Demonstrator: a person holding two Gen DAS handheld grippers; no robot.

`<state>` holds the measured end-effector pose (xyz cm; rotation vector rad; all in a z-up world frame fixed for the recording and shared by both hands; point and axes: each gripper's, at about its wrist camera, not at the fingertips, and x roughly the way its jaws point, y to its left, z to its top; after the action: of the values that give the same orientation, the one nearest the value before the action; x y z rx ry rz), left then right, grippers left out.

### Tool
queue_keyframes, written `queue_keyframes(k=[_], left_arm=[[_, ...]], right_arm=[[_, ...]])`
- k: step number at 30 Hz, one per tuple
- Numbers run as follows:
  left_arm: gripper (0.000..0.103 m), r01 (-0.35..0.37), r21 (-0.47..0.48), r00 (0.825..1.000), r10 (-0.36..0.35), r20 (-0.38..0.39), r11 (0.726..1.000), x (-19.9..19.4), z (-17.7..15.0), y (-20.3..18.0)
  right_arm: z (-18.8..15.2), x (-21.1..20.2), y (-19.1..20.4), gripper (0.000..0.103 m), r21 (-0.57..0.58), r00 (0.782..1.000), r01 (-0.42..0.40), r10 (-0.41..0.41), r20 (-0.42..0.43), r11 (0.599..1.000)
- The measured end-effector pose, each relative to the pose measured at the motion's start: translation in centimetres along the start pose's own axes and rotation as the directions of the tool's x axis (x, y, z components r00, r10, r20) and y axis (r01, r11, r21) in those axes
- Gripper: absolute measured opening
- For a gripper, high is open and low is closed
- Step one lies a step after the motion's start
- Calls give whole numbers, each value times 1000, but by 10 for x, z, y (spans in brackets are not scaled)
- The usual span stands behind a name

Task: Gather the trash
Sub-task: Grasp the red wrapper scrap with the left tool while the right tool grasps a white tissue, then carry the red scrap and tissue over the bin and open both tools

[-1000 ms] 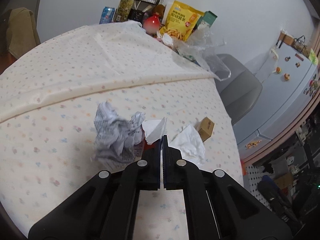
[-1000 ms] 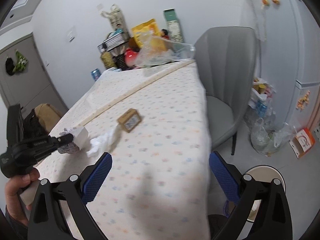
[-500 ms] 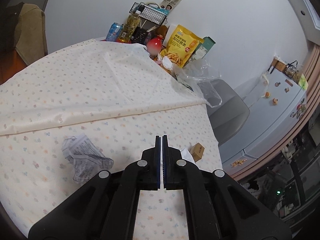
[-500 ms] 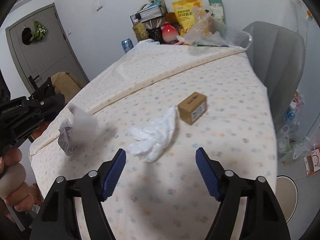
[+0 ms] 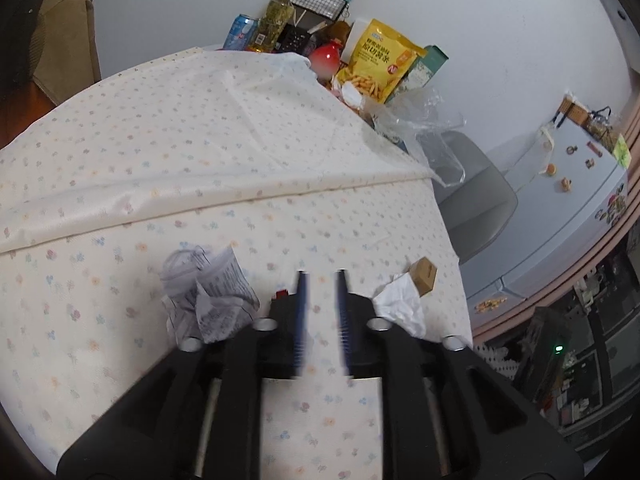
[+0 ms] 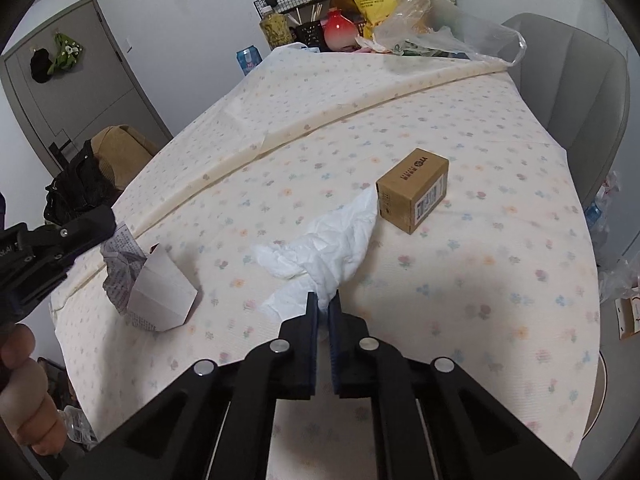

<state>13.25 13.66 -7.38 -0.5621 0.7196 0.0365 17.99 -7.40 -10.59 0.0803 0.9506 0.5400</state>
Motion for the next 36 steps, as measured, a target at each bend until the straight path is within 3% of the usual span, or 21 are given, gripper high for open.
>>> queue_keyframes(k=[1, 2, 11, 12, 15, 28, 36], left_arm=[[44, -4, 8, 1000, 4, -6, 1000, 2, -2, -1], [45, -9, 18, 1000, 9, -9, 1000, 4, -5, -3], [44, -78, 102, 993, 86, -79, 992, 28, -26, -16], [40, -92, 108, 992, 101, -78, 990, 29, -27, -15], [4, -125, 122, 988, 135, -75, 985, 31, -28, -15], [2, -48, 213, 997, 59, -42, 976, 25, -26, -74], [2, 17, 277, 998, 0, -59, 961, 41, -34, -127]], right_arm=[[-1, -3, -2, 5, 2, 1000, 1, -1, 3, 1000], [-3, -7, -3, 5, 3, 1000, 3, -3, 7, 1000], [-18, -41, -20, 5, 29, 999, 4, -5, 50, 1000], [-19, -43, -22, 5, 32, 999, 3, -5, 53, 999], [-24, -49, -27, 5, 42, 998, 1, -4, 59, 999], [-29, -90, -52, 5, 82, 990, -20, 8, 143, 996], [-38, -117, -91, 5, 144, 983, 23, -49, 176, 989]])
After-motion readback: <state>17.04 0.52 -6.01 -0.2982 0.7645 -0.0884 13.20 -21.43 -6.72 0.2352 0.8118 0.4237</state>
